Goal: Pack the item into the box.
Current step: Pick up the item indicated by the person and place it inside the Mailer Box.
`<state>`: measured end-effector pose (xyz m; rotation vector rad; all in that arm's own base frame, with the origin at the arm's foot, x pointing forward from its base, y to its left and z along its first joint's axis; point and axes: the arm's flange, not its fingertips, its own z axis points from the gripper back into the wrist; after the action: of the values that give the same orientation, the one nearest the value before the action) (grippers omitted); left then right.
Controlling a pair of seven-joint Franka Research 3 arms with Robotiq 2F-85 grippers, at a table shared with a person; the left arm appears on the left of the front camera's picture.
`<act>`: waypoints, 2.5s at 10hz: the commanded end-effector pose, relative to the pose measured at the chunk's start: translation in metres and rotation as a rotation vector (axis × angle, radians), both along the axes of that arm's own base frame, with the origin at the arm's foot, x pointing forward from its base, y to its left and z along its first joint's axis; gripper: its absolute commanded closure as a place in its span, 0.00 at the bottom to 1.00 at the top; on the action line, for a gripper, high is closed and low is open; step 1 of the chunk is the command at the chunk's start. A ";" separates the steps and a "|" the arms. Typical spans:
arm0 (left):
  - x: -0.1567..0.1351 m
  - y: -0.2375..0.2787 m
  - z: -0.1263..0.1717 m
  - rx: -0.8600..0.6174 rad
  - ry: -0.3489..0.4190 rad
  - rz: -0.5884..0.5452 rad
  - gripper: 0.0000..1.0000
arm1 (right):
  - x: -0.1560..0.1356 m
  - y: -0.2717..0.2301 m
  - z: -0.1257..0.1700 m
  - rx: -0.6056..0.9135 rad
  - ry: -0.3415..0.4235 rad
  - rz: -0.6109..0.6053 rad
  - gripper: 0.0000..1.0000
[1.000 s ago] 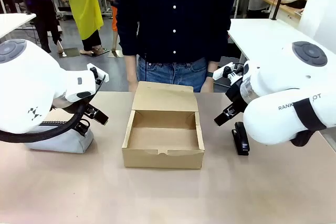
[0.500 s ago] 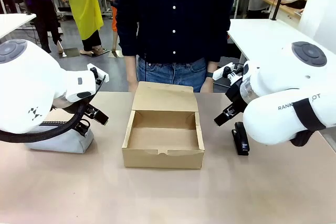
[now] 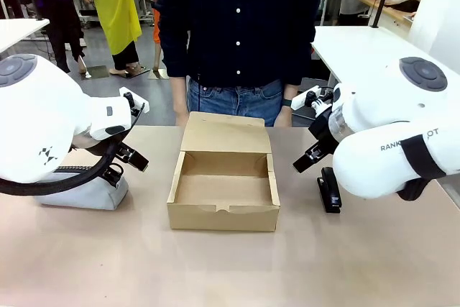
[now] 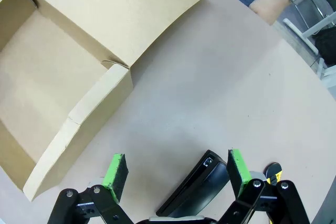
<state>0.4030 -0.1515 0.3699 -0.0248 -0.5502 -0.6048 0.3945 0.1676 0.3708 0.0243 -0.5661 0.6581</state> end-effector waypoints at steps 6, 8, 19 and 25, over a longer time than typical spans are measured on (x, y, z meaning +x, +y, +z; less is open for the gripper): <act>-0.019 -0.001 0.011 -0.036 0.101 -0.110 0.00 | -0.008 0.000 0.010 0.029 0.032 0.027 0.00; -0.035 0.017 0.039 -0.130 0.189 -0.111 0.00 | -0.021 -0.023 0.037 0.130 0.161 0.013 0.00; -0.087 0.345 0.055 -1.480 0.056 0.175 0.00 | -0.145 -0.391 0.055 1.373 0.092 -0.542 0.00; -0.090 0.351 0.042 -1.509 0.073 0.228 0.00 | -0.151 -0.417 0.060 1.371 0.108 -0.604 0.00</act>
<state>0.3169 0.1948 0.4111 -1.3687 -0.7940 0.1682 0.2441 -0.2480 0.4289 1.1264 -0.7446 -0.4314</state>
